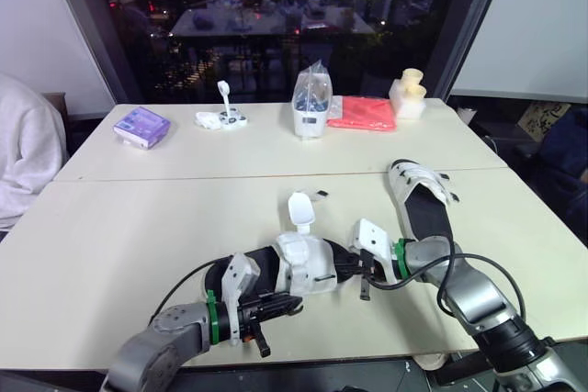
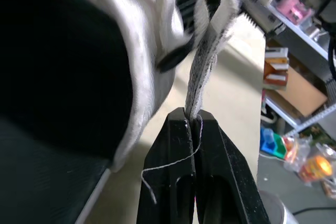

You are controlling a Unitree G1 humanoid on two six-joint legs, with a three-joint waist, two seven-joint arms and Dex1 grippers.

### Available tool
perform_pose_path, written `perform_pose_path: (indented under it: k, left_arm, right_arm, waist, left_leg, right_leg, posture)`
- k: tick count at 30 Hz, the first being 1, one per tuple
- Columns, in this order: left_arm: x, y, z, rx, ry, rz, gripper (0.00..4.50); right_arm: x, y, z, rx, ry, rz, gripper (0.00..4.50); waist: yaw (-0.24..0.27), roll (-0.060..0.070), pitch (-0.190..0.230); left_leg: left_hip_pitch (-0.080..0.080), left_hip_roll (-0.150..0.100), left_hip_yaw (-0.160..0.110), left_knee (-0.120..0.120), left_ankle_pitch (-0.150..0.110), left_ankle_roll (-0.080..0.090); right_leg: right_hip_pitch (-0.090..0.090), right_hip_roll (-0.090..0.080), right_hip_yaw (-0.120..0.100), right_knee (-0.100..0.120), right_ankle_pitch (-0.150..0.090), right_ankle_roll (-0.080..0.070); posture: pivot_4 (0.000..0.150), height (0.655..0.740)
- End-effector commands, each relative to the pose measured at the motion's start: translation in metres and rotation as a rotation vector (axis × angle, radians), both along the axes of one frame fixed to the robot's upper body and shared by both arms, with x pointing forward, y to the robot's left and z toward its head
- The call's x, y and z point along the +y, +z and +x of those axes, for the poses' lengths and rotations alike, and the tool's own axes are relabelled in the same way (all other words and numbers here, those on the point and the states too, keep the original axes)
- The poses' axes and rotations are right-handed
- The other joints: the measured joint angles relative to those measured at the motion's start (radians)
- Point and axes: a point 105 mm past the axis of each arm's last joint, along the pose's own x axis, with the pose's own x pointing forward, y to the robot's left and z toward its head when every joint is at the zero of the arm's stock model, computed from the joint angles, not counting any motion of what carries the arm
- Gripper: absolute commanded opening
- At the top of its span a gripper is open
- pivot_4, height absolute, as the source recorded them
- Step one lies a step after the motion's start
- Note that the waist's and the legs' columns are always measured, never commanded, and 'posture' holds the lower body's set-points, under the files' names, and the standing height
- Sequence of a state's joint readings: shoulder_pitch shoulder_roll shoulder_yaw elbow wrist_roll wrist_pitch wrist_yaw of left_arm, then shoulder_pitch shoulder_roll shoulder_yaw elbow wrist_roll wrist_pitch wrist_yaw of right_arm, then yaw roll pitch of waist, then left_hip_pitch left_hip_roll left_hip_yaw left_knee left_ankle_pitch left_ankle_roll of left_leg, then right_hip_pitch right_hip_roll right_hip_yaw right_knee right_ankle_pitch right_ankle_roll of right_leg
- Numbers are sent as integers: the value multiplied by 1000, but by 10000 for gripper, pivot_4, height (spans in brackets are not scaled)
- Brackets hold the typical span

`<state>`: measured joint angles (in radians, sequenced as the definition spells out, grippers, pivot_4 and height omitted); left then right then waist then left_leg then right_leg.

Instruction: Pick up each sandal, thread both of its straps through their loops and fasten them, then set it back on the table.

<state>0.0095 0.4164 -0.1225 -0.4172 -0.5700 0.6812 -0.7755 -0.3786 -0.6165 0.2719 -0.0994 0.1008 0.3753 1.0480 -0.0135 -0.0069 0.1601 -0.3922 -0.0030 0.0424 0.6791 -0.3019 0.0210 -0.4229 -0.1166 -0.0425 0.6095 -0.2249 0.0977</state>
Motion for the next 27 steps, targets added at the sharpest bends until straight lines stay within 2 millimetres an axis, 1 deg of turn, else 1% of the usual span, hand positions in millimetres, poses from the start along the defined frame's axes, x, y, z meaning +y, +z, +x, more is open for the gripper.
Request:
perform_pose_path:
  k: [1,4,7,10,13,16,18,23,27]
  left_arm:
    - [6,13,1,-87,21,-8,288]
    - [4,20,-1,-121,19,-18,288]
    - [-1,27,-5,-77,11,-59,288]
    - [-7,35,-11,-4,-5,-109,288]
    - [-10,40,-16,103,-27,-152,288]
    - [-10,43,-23,228,-68,-175,288]
    - [-8,47,-27,277,-97,-182,288]
    - [-5,62,-34,298,-173,-190,288]
    - [-2,77,-35,271,-215,-224,288]
  right_arm:
    - [2,-18,-6,62,19,-37,0]
    - [1,-18,-6,62,21,-39,0]
    - [1,-18,-6,63,22,-41,0]
    - [0,-17,-6,61,25,-45,0]
    - [0,-18,-5,59,26,-45,0]
    - [-1,-17,-5,57,27,-49,0]
    - [-1,-17,-4,55,27,-50,0]
    - [-2,-18,-3,52,27,-53,0]
    - [-1,-18,-3,50,29,-53,0]
  waist:
    - [-1,0,0]
    - [0,-1,1]
    - [-1,-1,1]
    - [0,-1,1]
    - [0,-2,1]
    - [0,-2,1]
    - [0,-2,2]
    - [0,-3,2]
    - [0,-3,2]
  left_leg:
    - [0,0,0,0,0,0]
    - [0,0,0,0,0,0]
    - [0,0,0,0,0,0]
    - [0,0,0,0,0,0]
    - [0,0,0,0,0,0]
    - [0,0,0,0,0,0]
    - [0,0,0,0,0,0]
    - [0,0,0,0,0,0]
    - [0,0,0,0,0,0]
  right_leg:
    - [0,0,0,0,0,0]
    - [-1,0,0,0,0,0]
    - [-1,0,0,0,0,0]
    - [-1,0,0,0,0,0]
    - [-1,0,0,0,0,0]
    - [0,0,0,0,0,0]
    - [0,1,0,0,0,0]
    - [0,1,0,0,0,0]
    - [0,2,0,0,0,0]
  posture:
    - [1500,7400]
    - [1500,7400]
    - [1500,7400]
    - [1500,7400]
    - [1500,7400]
    - [1500,7400]
    - [1500,7400]
    - [1500,7400]
    - [1500,7400]
